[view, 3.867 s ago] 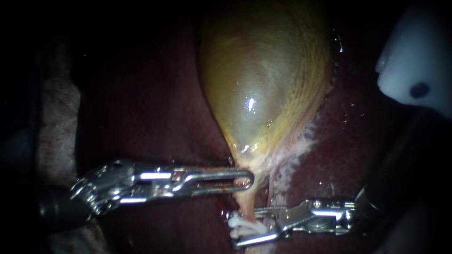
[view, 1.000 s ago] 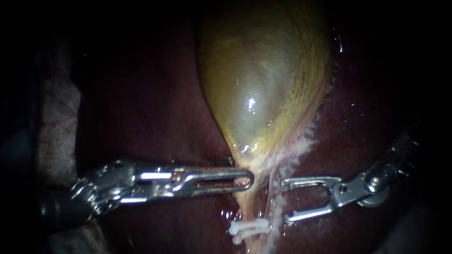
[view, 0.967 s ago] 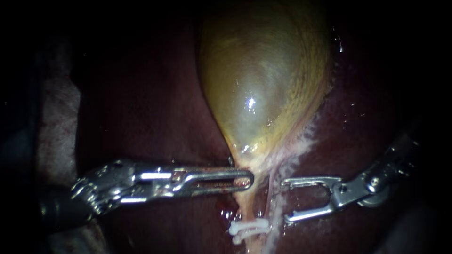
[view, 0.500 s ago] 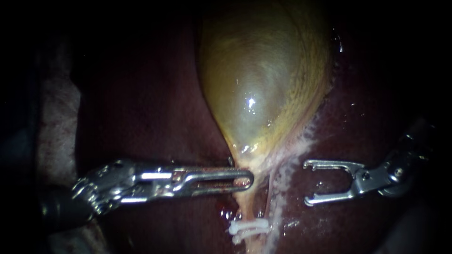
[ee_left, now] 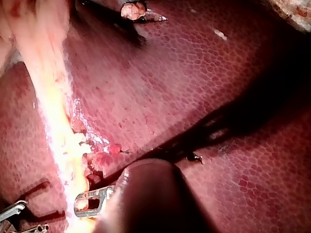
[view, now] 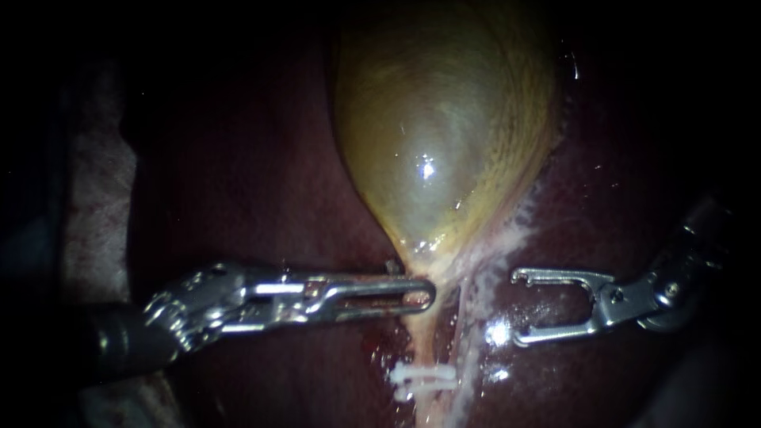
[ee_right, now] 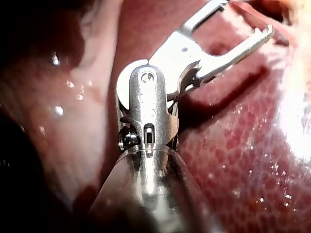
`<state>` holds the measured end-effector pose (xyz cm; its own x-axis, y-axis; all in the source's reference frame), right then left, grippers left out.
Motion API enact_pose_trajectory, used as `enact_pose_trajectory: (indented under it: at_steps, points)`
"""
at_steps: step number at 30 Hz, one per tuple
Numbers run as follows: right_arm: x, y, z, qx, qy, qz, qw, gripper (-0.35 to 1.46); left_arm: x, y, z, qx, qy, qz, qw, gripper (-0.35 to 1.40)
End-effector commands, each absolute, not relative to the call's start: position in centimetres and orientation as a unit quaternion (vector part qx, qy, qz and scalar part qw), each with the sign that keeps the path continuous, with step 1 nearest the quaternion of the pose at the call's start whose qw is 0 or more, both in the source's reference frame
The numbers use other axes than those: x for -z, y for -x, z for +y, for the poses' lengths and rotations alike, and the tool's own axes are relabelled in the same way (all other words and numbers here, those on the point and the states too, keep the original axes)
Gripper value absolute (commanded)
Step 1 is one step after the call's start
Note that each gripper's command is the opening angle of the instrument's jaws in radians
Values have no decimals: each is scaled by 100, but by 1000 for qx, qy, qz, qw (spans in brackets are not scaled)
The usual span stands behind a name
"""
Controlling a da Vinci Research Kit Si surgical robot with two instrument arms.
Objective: Going back second clip left tube
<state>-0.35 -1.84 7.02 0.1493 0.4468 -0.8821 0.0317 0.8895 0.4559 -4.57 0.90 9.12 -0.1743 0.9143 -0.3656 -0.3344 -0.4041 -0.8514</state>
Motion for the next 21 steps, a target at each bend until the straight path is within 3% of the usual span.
enact_pose_trajectory:
  at_steps: [1,21]
  points:
    - [-702,35,-185,-141,-188,637,734,51,-915,460,90,-698,462,-313,449,-35]
    - [-702,35,-185,-141,-188,637,734,51,-940,479,91,-698,463,-309,451,-35]
